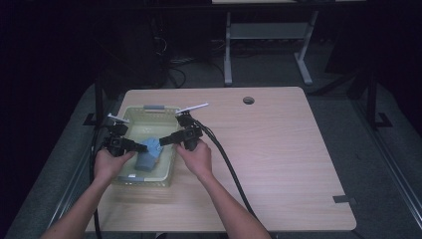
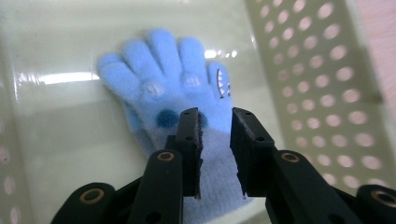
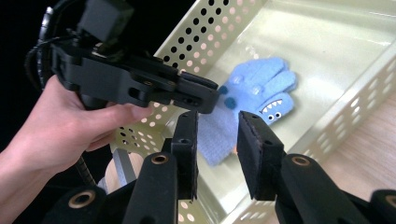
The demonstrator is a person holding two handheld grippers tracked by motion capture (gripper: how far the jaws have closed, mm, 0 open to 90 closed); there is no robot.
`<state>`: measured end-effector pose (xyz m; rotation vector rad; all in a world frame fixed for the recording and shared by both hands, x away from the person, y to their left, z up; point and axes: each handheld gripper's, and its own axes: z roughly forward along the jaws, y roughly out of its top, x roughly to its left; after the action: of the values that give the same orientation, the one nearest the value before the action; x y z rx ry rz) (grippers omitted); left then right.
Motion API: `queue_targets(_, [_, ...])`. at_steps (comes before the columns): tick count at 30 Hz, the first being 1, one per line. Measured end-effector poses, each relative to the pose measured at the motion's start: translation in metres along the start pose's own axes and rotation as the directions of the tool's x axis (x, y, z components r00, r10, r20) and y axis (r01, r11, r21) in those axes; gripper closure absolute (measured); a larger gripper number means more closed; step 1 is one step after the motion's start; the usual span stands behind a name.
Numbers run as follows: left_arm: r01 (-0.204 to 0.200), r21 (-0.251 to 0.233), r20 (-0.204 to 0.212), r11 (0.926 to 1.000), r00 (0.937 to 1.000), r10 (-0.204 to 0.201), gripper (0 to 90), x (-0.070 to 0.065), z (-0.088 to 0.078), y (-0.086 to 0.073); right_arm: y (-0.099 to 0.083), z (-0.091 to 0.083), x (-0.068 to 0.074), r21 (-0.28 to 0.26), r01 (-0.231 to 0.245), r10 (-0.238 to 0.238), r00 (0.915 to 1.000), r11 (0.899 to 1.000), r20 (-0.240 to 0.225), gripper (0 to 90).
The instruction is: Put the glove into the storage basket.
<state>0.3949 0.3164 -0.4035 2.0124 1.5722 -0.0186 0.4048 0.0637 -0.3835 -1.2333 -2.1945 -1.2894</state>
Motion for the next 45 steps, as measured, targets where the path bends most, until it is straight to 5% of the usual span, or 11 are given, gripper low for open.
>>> queue_targets(4, [-0.015,0.051,-0.039,0.9986,0.9991,0.017,70.1,-0.001,0.007,0.003,-0.002,-0.004,-0.001,0.003,-0.007,0.007,1.0000,1.000,0.000,68.6])
queue_targets(9, [-0.022,0.150,-0.084,0.9884,0.9958,0.035,68.0,0.002,0.021,0.003,-0.002,-0.008,-0.002,-0.007,0.008,-0.008,0.9999,1.000,0.008,68.4])
queue_targets(20, [-0.007,0.018,-0.009,0.9998,0.9999,0.007,65.4,0.002,0.000,0.006,-0.003,-0.018,-0.008,-0.018,-0.012,0.012,0.9999,1.000,0.000,64.2])
queue_targets(29, [-0.003,-0.041,0.053,0.9992,0.9986,0.005,58.6,-0.001,-0.016,0.006,-0.003,-0.032,-0.011,-0.035,-0.004,0.003,0.9999,0.999,-0.014,60.2])
queue_targets(45, [-0.030,-0.129,0.086,0.9912,0.9954,0.041,47.6,-0.024,-0.026,0.013,-0.003,-0.057,-0.026,-0.066,-0.030,0.027,0.9988,0.997,-0.042,50.1])
